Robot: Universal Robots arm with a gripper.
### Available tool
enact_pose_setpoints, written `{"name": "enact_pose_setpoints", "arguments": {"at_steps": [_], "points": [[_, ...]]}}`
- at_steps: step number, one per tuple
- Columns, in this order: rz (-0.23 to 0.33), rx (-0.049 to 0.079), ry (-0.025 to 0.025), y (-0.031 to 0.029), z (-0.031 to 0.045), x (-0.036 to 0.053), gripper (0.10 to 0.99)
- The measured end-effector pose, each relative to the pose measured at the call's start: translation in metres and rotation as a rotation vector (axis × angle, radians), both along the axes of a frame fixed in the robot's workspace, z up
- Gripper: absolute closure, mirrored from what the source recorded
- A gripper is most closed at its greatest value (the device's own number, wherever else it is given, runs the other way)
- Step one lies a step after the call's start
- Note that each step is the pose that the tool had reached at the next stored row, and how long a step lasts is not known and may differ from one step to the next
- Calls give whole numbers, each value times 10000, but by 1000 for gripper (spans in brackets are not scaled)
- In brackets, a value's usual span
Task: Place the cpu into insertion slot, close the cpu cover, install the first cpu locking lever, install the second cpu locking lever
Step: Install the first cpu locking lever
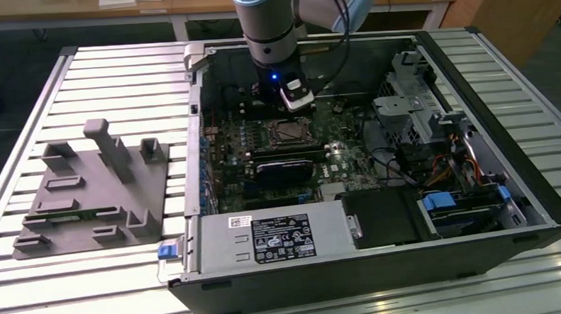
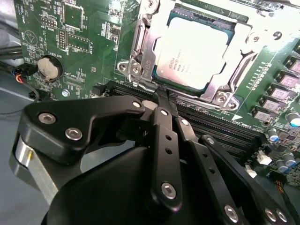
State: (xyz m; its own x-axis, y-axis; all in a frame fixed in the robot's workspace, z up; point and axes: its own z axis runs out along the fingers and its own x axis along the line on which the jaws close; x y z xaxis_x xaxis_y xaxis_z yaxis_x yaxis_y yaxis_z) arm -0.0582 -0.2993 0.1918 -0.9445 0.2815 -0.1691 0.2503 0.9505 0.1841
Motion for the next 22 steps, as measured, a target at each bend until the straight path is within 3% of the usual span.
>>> {"name": "enact_pose_setpoints", "arguments": {"at_steps": [5,16,22], "points": [[1,7,-4,1,16,1,980],[1,3,-1,0,188,0,980],[1,6,0,0,192,0,980]]}}
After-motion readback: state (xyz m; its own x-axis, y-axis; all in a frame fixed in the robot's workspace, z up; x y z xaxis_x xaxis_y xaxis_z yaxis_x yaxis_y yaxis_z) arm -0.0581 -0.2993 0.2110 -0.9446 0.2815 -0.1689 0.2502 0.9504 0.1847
